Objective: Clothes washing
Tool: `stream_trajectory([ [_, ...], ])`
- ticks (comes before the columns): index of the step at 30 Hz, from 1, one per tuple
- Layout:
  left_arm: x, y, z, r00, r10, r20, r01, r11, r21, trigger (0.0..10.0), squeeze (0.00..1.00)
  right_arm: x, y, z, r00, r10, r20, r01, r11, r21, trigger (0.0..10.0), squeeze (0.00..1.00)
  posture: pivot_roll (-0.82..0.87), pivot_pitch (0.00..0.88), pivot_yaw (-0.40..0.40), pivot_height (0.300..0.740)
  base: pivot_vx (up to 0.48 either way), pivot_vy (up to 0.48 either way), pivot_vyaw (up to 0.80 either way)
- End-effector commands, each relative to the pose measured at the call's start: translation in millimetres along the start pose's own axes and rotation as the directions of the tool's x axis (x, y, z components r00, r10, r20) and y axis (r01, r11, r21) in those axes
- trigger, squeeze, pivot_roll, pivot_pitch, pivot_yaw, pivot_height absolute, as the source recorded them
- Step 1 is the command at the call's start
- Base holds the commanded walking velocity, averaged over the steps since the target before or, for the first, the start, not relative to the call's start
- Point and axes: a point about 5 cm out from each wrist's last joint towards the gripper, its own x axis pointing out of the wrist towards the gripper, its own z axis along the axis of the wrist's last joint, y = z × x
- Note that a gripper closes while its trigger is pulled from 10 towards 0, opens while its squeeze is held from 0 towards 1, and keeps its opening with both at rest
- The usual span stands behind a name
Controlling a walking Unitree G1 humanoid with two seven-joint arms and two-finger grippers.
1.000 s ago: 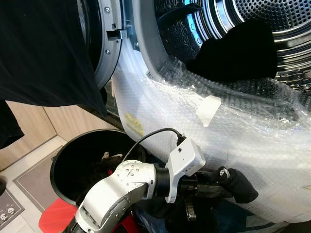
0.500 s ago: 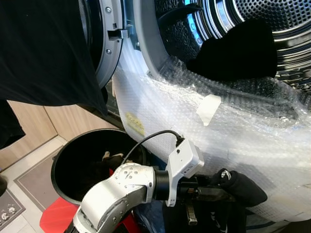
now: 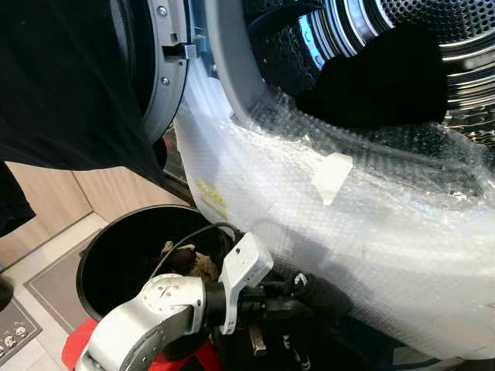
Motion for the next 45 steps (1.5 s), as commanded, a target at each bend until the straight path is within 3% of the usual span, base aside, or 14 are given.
stream_trajectory([
  [1, -4.5, -3.0, 2.1, 1.0, 0.001, -0.004, 0.0, 1.0, 0.019, 0.0, 0.0, -4.2, 2.4, -11.3, 0.996, 0.084, -0.012, -0.084, 0.996, -0.025, 10.0, 0.0, 0.13, 0.106, -0.031, 0.74, 0.0, 0.0, 0.0],
  [6, -14.6, 2.9, -8.0, 0.998, 0.05, -0.045, -0.049, 0.999, 0.016, 0.0, 0.0, -19.1, -2.9, -33.8, 0.975, 0.221, 0.0, -0.218, 0.963, -0.162, 10.0, 0.0, 0.12, 0.113, -0.035, 0.74, 0.0, 0.0, 0.0],
  [11, -20.7, 4.0, -9.1, 0.997, 0.051, -0.052, -0.051, 0.999, 0.01, 0.0, 0.0, -31.3, -5.1, -47.5, 0.944, 0.33, 0.005, -0.322, 0.925, -0.203, 10.0, 0.0, 0.09, 0.125, -0.032, 0.74, 0.0, 0.0, 0.0],
  [14, -36.6, 0.1, -14.8, 0.996, 0.027, -0.09, -0.028, 1.0, -0.007, 0.0, 0.0, -39.6, -15.6, -50.8, 0.934, 0.357, 0.026, -0.342, 0.912, -0.225, 10.0, 0.0, 0.09, 0.132, -0.034, 0.74, 0.0, 0.0, 0.0],
  [15, -44.6, -1.7, -20.8, 0.992, 0.019, -0.125, -0.021, 1.0, -0.012, 0.0, 0.0, -40.7, -23.2, -48.1, 0.945, 0.324, 0.054, -0.306, 0.929, -0.21, 10.0, 0.0, 0.09, 0.134, -0.037, 0.74, 0.0, 0.0, 0.0],
  [23, -50.1, -0.4, -28.8, 0.983, 0.044, -0.178, -0.046, 0.999, -0.005, 0.0, 0.0, -40.3, -40.6, -29.9, 0.95, 0.259, 0.172, -0.241, 0.963, -0.117, 10.0, 0.0, 0.09, 0.14, -0.041, 0.74, 0.0, 0.0, 0.0],
  [27, -43.9, 1.6, -36.3, 0.976, 0.052, -0.213, -0.05, 0.999, 0.019, 0.0, 0.0, -38.8, -53.6, 5.5, 0.907, 0.234, 0.352, -0.243, 0.97, -0.018, 10.0, 0.0, 0.08, 0.143, -0.048, 0.74, 0.0, 0.0, 0.0],
  [29, -42.6, 1.3, -36.5, 0.976, 0.046, -0.213, -0.043, 0.999, 0.019, 0.0, 0.0, -38.7, -53.4, 8.7, 0.9, 0.241, 0.363, -0.25, 0.968, -0.023, 10.0, 0.0, 0.08, 0.141, -0.046, 0.74, 0.0, 0.0, 0.0],
  [30, -40.5, 0.1, -35.8, 0.978, 0.035, -0.208, -0.031, 0.999, 0.022, 0.0, 0.0, -39.2, -53.5, 15.2, 0.883, 0.258, 0.391, -0.271, 0.962, -0.023, 10.0, 0.95, 0.08, 0.141, -0.046, 0.74, 0.0, 0.0, 0.0],
  [31, -40.5, 0.1, -35.8, 0.978, 0.035, -0.208, -0.031, 0.999, 0.022, 0.0, 0.0, -39.2, -53.5, 15.2, 0.883, 0.258, 0.391, -0.271, 0.962, -0.023, 10.0, 0.95, 0.08, 0.141, -0.046, 0.74, 0.0, 0.0, 0.0],
  [36, -33.6, -1.4, -35.6, 0.98, 0.015, -0.199, -0.01, 1.0, 0.027, 0.0, 0.0, -49.6, -56.8, 29.4, 0.788, 0.34, 0.513, -0.402, 0.915, 0.012, 10.0, 1.0, 0.08, 0.14, -0.046, 0.74, 0.0, 0.0, 0.0],
  [40, -31.0, -0.8, -35.4, 0.98, 0.005, -0.199, 0.002, 0.999, 0.036, 0.0, 0.0, -56.6, -56.0, 24.4, 0.754, 0.417, 0.507, -0.479, 0.878, -0.009, 10.0, 1.0, 0.08, 0.134, -0.046, 0.74, 0.0, 0.0, 0.0],
  [43, -27.8, 1.2, -35.8, 0.977, -0.017, -0.213, 0.029, 0.998, 0.052, 0.0, 0.0, -68.6, -48.8, 22.7, 0.685, 0.526, 0.503, -0.573, 0.816, -0.074, 10.0, 1.0, 0.08, 0.133, -0.035, 0.74, 0.0, 0.0, 0.0],
  [45, -27.4, 1.1, -35.9, 0.976, -0.023, -0.215, 0.035, 0.998, 0.053, 0.0, 0.0, -70.7, -47.7, 24.3, 0.671, 0.536, 0.513, -0.584, 0.808, -0.079, 10.0, 1.0, 0.07, 0.134, -0.034, 0.74, 0.0, 0.0, 0.0],
])
